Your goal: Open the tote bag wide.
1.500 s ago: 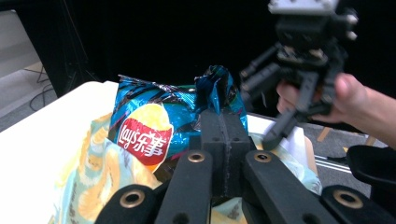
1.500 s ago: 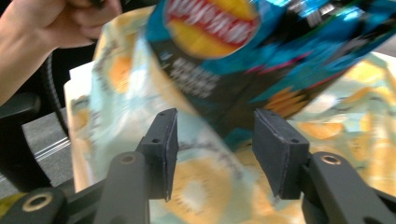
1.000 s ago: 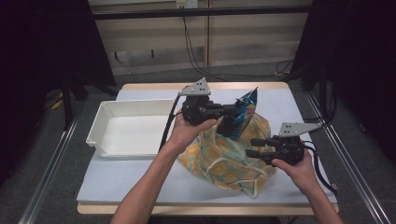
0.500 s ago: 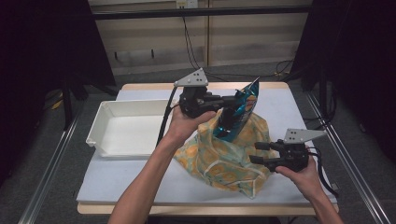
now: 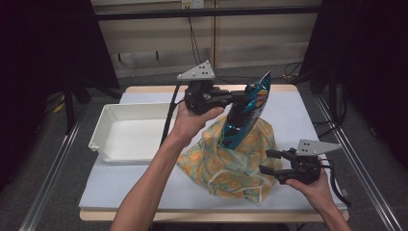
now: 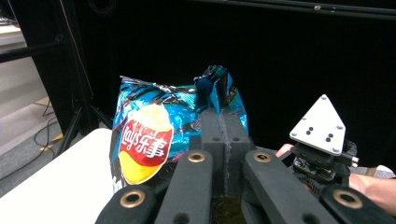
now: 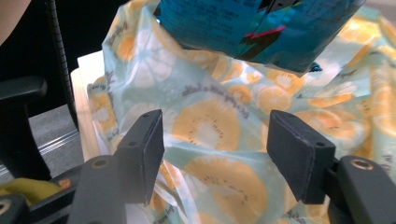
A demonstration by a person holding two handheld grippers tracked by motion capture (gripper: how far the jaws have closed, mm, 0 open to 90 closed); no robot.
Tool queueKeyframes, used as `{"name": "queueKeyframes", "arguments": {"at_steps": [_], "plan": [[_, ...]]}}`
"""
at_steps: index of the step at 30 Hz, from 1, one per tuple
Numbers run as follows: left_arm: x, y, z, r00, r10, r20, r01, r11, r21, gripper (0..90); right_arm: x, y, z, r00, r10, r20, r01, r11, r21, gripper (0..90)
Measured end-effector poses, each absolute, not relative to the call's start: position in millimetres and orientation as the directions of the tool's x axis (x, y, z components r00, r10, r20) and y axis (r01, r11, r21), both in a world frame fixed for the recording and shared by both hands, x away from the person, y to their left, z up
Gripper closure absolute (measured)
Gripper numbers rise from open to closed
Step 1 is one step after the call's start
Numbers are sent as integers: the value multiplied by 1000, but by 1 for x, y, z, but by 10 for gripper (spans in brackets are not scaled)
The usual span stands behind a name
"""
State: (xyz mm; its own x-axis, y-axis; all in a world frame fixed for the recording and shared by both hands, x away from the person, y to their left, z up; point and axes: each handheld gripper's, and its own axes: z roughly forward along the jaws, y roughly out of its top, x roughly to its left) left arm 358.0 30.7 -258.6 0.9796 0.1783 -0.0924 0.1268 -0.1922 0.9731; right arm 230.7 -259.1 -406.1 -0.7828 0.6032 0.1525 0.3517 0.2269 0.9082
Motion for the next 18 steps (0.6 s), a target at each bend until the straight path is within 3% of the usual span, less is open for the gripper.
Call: {"name": "queueKeyframes", "arguments": {"at_steps": [18], "plan": [[355,36,-227,983,169,-68,94,-147,985,900,228,-269,-406,-761,633,146,337,193,922,314]]}}
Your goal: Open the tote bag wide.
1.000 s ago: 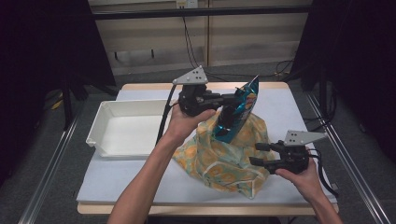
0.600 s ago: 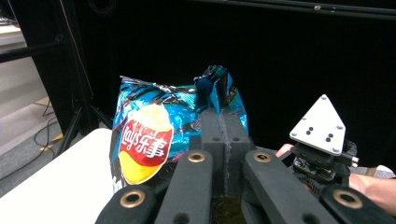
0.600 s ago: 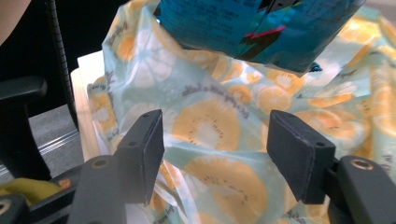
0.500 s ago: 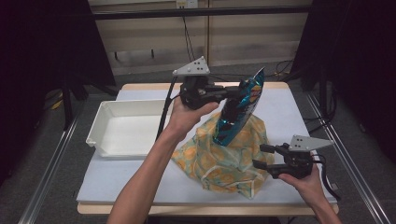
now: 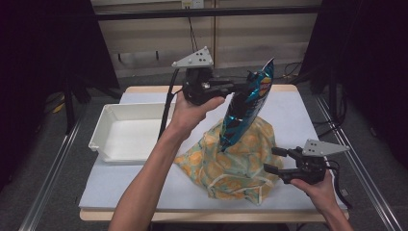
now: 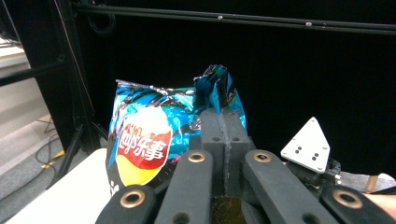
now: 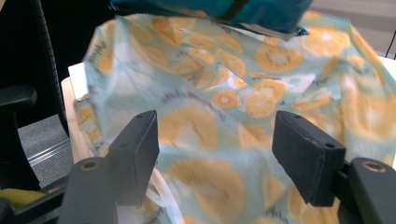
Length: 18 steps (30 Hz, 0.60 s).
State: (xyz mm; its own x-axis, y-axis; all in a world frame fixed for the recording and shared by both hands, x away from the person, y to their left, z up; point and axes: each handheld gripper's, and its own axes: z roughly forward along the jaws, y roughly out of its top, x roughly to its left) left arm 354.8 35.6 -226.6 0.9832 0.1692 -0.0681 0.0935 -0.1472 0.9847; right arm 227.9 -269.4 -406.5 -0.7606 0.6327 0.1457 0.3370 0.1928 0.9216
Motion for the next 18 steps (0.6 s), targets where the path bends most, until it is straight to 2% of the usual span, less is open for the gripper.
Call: {"name": "queueKeyframes", "arguments": {"at_steps": [8,18], "plan": [[357,54,-217,978,200,-55,84,-138,987,900,227,-271,-407,-752,643,142,334,187,924,298],[359,78,-210,965,257,-47,82,-130,988,900,226,-270,-407,-736,665,128,321,176,931,228]]}}
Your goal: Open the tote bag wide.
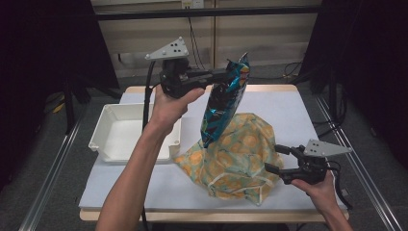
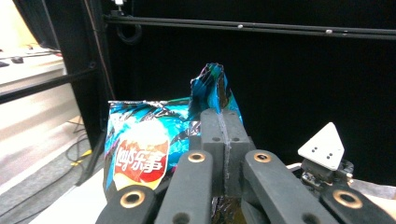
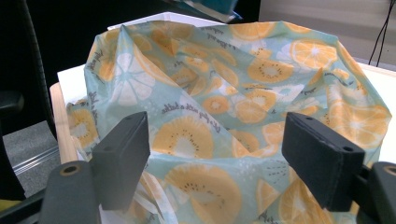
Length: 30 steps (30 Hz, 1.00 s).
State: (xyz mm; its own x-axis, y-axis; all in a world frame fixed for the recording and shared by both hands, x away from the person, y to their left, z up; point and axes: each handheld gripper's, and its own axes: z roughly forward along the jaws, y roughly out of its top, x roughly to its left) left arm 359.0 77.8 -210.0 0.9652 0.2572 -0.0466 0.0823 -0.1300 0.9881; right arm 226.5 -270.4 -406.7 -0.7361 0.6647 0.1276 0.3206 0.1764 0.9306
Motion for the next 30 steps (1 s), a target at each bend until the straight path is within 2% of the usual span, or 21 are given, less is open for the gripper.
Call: {"name": "queueKeyframes", "arguments": {"at_steps": [30], "plan": [[369,146,-223,925,373,-74,121,-104,987,900,226,-273,-406,-740,663,118,304,172,937,251]]}}
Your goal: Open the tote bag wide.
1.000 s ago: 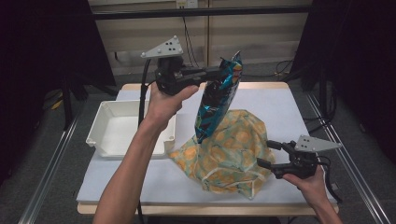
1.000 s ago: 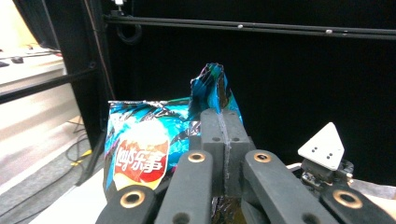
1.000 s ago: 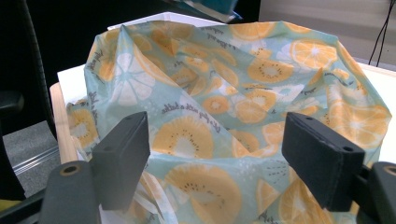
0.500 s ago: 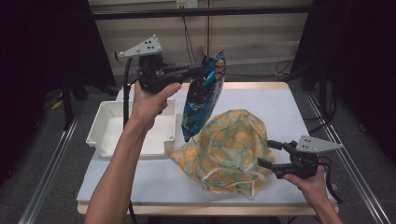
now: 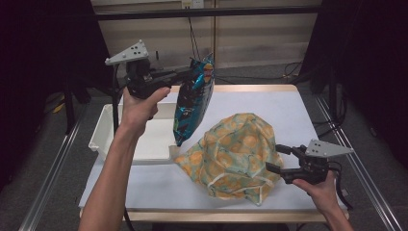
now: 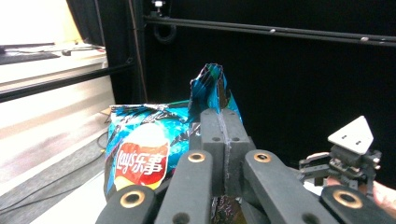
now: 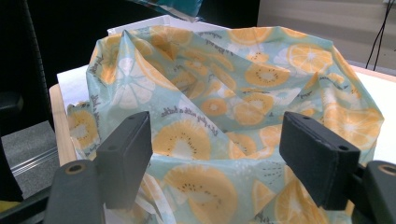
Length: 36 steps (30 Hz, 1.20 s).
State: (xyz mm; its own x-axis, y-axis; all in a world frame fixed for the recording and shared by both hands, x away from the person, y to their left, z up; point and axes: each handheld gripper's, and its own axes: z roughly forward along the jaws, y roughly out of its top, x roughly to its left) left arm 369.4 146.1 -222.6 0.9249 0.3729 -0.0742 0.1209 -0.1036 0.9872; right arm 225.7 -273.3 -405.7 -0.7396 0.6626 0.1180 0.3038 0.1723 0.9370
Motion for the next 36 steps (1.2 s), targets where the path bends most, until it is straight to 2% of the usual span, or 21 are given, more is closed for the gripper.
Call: {"name": "queueKeyframes", "arguments": {"at_steps": [36], "plan": [[380,238,-256,809,574,-125,227,-109,968,900,227,-274,-408,-736,666,121,304,166,938,254]]}}
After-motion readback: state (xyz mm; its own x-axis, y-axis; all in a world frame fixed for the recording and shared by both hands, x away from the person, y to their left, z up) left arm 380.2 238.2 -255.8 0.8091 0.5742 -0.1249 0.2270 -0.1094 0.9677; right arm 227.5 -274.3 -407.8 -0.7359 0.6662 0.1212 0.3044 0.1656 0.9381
